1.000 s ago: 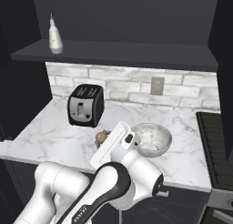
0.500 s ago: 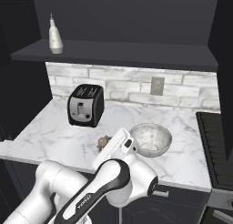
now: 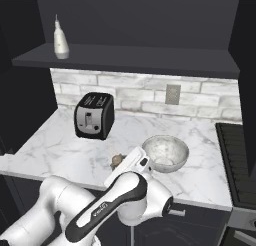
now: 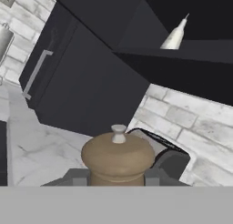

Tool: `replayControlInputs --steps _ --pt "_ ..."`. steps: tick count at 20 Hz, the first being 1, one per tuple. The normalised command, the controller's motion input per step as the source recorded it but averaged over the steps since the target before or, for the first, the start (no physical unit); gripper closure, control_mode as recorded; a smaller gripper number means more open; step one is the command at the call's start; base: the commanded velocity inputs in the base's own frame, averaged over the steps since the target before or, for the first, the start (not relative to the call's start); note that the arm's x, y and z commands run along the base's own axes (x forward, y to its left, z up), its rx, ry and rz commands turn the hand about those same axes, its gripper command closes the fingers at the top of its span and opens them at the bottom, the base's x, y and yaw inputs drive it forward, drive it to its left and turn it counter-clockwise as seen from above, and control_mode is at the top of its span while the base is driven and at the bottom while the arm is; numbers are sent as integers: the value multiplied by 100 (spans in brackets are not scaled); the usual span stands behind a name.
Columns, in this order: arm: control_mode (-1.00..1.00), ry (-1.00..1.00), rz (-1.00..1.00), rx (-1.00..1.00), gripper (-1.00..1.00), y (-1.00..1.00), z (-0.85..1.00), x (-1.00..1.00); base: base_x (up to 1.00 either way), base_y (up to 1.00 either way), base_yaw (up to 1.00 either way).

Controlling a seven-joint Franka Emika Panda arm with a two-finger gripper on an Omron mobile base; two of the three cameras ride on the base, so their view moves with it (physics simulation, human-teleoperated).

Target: Retrieve the bottle and the shaker from the cabinet and place them next to the mixing bowl on the counter. Then add garlic from the fridge to the mixing bowl.

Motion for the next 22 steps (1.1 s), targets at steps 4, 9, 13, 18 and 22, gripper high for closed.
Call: replayControlInputs --steps 4,9,13,18,22 --pt "-100 0 -7 2 100 -35 -22 0 0 0 0" --pt "-100 0 -12 0 100 -44 -21 0 0 0 0" --pt "-100 0 -12 0 100 -37 -21 1 0 0 0" --pt "-100 0 -11 0 100 -23 -24 8 0 0 0" --pt "-100 0 -10 0 100 -13 -21 13 0 0 0"
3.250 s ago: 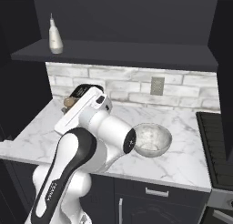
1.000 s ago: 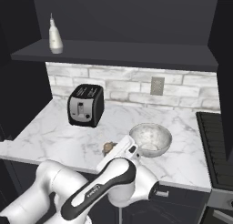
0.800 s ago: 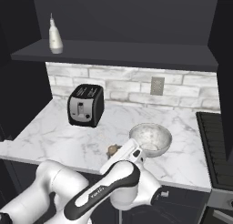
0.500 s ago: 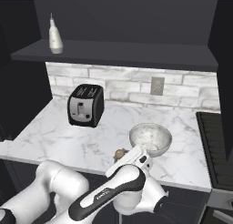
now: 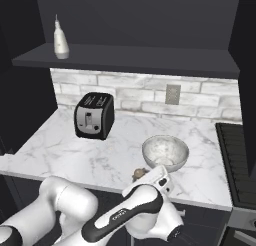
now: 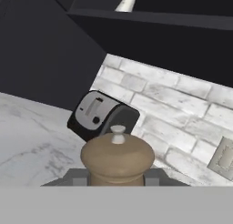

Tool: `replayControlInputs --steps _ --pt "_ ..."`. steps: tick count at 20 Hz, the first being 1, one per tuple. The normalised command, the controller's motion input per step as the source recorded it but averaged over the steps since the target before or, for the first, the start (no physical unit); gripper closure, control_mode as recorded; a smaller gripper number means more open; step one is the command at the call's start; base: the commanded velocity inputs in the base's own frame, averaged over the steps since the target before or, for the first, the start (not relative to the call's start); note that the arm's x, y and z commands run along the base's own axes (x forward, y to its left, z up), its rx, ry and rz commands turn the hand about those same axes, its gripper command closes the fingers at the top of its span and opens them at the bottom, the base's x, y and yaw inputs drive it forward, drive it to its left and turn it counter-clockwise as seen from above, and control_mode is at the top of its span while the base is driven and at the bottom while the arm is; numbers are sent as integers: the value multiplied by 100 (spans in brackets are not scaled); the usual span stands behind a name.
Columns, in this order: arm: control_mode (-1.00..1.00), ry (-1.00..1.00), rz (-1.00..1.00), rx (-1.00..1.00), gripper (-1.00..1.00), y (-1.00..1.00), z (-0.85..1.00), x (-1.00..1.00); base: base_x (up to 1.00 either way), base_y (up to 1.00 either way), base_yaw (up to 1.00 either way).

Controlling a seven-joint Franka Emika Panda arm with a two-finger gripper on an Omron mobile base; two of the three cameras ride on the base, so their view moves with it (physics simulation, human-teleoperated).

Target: Retrieve the bottle and the shaker from the cabinet and place them next to the mixing bowl on the counter. Then add garlic from the fridge to the mixing bowl.

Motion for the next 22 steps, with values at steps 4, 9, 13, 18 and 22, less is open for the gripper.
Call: replayControlInputs --steps 4,9,13,18,22 --pt "-100 1 -7 0 100 -11 -17 21 0 0 0" --pt "-100 4 -3 0 100 -7 -14 23 0 0 0" --pt "-100 10 -3 3 100 -5 -13 14 0 0 0" --pt "-100 14 -8 7 100 -15 -23 2 0 0 0" --pt "-100 12 -10 8 100 -14 -23 1 0 0 0"
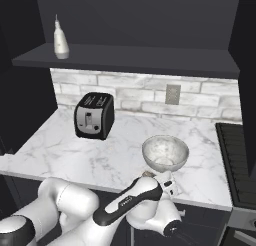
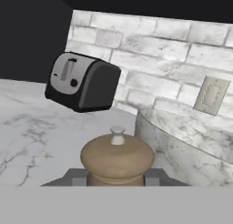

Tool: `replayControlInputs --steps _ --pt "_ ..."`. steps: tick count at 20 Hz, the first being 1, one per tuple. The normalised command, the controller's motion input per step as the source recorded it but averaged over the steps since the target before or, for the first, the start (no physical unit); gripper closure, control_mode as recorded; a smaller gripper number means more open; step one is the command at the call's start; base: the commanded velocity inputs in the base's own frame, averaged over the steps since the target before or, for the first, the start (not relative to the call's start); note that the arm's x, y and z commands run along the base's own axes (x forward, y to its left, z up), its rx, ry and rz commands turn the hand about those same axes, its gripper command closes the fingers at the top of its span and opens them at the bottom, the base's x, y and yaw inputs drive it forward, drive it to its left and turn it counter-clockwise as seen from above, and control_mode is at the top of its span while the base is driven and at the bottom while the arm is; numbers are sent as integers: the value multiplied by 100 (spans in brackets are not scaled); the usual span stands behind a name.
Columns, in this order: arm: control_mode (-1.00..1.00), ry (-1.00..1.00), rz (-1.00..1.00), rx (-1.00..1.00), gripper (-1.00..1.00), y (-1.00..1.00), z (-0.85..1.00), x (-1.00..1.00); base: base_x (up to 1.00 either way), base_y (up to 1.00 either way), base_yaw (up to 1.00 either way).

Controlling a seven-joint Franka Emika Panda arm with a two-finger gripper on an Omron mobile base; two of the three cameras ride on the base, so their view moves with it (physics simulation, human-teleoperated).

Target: Retrieve the bottle and the shaker from the cabinet and place them next to the mixing bowl on the counter. Then add garlic from the fridge to the mixing bowl.

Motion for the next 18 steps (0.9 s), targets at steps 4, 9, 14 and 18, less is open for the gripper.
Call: replayControlInputs --steps 4,9,14,18 --pt "-100 6 -9 9 100 -6 -21 11 0 0 0" --pt "-100 0 -4 5 100 0 -9 18 0 0 0" --pt "-100 -1 -1 0 100 0 -2 6 0 0 0" --pt "-100 -5 -1 0 100 0 -2 0 0 0 0"
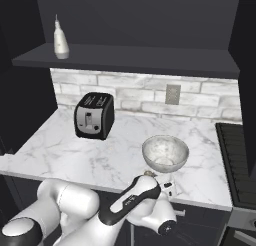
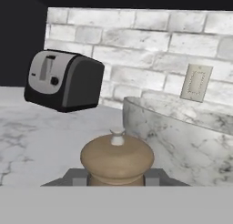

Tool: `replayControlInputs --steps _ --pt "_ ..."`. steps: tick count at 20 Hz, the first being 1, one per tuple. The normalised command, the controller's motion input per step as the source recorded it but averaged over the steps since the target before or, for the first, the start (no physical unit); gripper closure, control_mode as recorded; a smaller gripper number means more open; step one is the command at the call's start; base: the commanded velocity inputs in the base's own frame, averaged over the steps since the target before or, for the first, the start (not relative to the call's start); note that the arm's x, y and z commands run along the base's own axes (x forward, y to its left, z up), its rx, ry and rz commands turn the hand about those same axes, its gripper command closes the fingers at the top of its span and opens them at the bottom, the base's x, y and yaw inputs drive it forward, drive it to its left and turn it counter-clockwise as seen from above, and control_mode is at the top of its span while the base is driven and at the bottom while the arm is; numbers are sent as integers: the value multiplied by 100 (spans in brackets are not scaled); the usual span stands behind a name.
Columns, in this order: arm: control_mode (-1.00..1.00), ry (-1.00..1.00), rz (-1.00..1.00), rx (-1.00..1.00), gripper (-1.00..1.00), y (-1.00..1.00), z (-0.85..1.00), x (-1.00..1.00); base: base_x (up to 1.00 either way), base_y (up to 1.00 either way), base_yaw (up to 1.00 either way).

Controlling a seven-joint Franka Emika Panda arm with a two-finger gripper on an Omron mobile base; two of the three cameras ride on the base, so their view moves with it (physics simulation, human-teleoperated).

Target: Retrieve the bottle and the shaker from the cabinet and place them next to the mixing bowl on the counter. Then add garlic from the fridge to the mixing bowl.

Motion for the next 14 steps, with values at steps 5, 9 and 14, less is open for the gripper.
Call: replayControlInputs --steps 5,9,14 --pt "-100 -5 0 0 100 0 -5 2 0 0 0" --pt "-100 -2 -1 0 100 5 -6 13 0 0 0" --pt "-100 0 -3 0 100 12 0 26 0 0 0"
